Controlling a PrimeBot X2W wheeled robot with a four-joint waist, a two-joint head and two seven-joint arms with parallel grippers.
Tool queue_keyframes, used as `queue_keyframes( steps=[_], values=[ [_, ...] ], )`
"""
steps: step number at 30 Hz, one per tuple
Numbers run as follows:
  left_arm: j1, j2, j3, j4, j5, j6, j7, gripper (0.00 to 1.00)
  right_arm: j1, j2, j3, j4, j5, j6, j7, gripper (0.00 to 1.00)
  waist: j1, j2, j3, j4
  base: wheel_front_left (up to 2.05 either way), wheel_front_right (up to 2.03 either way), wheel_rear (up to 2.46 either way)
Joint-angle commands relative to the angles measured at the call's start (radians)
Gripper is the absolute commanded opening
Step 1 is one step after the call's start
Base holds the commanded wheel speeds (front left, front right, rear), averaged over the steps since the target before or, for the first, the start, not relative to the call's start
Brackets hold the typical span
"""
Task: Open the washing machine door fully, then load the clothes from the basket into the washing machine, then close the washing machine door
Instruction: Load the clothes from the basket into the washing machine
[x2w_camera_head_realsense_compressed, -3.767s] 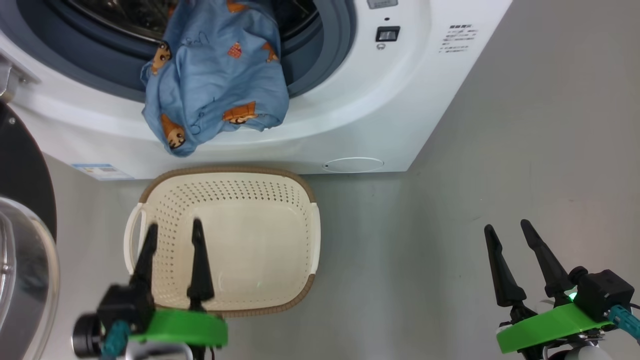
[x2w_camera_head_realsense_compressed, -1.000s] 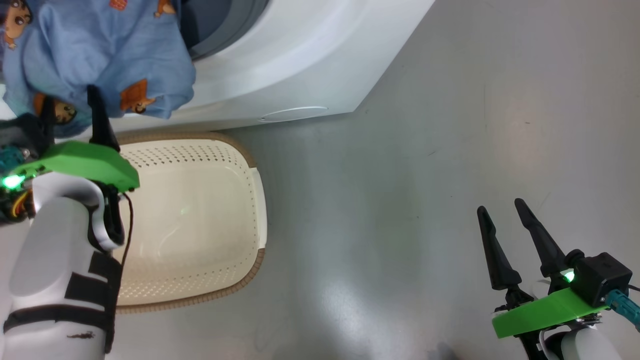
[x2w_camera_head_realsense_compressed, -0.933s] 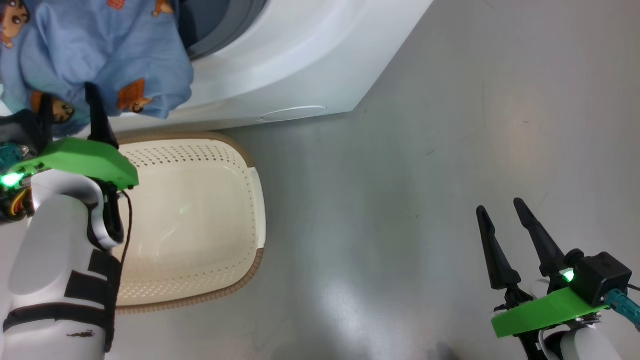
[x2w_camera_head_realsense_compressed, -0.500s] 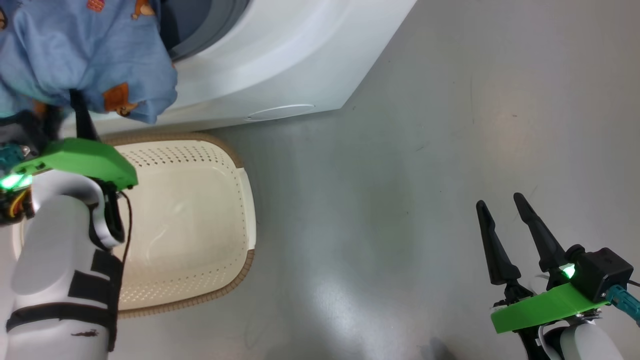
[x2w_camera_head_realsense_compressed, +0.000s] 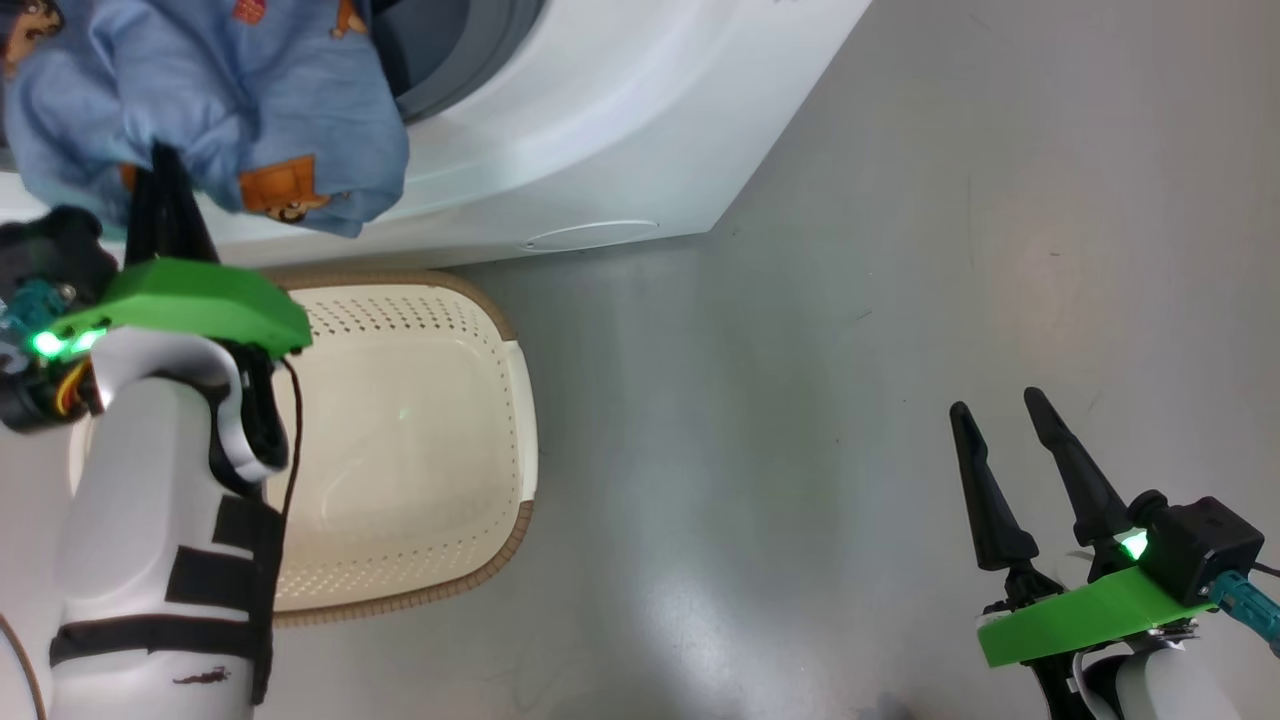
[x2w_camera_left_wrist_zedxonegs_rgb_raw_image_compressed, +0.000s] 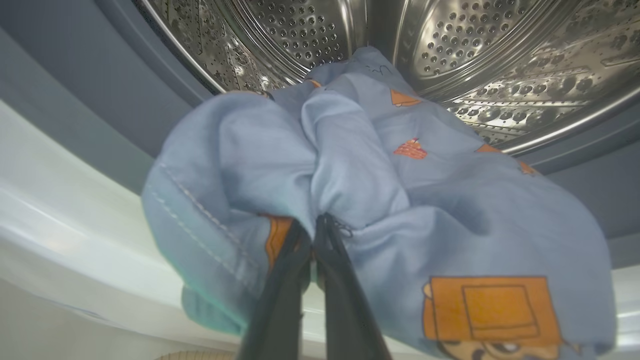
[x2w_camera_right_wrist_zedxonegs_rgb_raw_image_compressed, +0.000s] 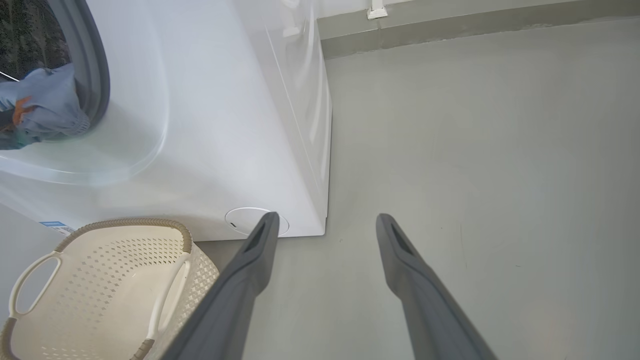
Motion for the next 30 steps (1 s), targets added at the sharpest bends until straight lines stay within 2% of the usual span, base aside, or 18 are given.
queue_keyframes(
  steps=[1,5,9,15,19,20,26,30],
  values=[
    [0.008,0.029,0.016,-0.059,-0.010,-0.005,0.009,0.00,0.016,-0.002,0.020,-0.017,0.003,0.002,-0.005,1.00,0.0000,0.0000,0.000,0.003,0.00,0.00,0.00],
    [-0.037,0.037,0.005,-0.113,0.001,0.007,0.032,0.00,0.006,0.003,0.033,-0.014,0.009,0.002,-0.005,1.00,0.0000,0.0000,0.005,-0.004,0.00,0.00,0.00],
    [-0.123,0.051,0.000,-0.092,0.003,0.011,0.062,0.00,-0.001,0.007,0.045,-0.010,0.020,0.002,-0.005,1.00,0.0000,0.0000,0.011,-0.027,0.00,0.00,0.00],
    [-0.305,0.101,-0.005,0.058,0.033,0.028,0.075,0.00,-0.007,0.012,0.067,0.003,0.034,0.002,-0.005,1.00,0.0000,0.0000,0.025,-0.085,0.00,0.00,0.00],
    [-0.430,0.162,-0.012,0.193,0.064,0.038,0.073,0.00,-0.006,0.016,0.094,0.015,0.044,0.002,-0.005,1.00,0.0000,0.0000,0.044,-0.136,0.00,0.00,0.00],
    [-0.430,0.162,-0.012,0.193,0.064,0.038,0.073,0.00,-0.006,0.016,0.094,0.015,0.044,0.002,-0.005,1.00,0.0000,0.0000,0.044,-0.136,0.00,0.00,0.00],
    [-0.579,0.253,0.004,0.355,0.079,0.057,0.043,0.00,0.004,0.016,0.136,0.042,0.056,0.002,-0.005,1.00,0.0000,0.0000,0.069,-0.204,0.00,0.00,0.00],
    [-0.650,0.287,0.005,0.422,0.090,0.079,0.017,0.00,0.026,0.013,0.147,0.046,0.062,0.002,-0.005,1.00,0.0000,0.0000,0.078,-0.226,0.00,0.00,0.00]
  ],
)
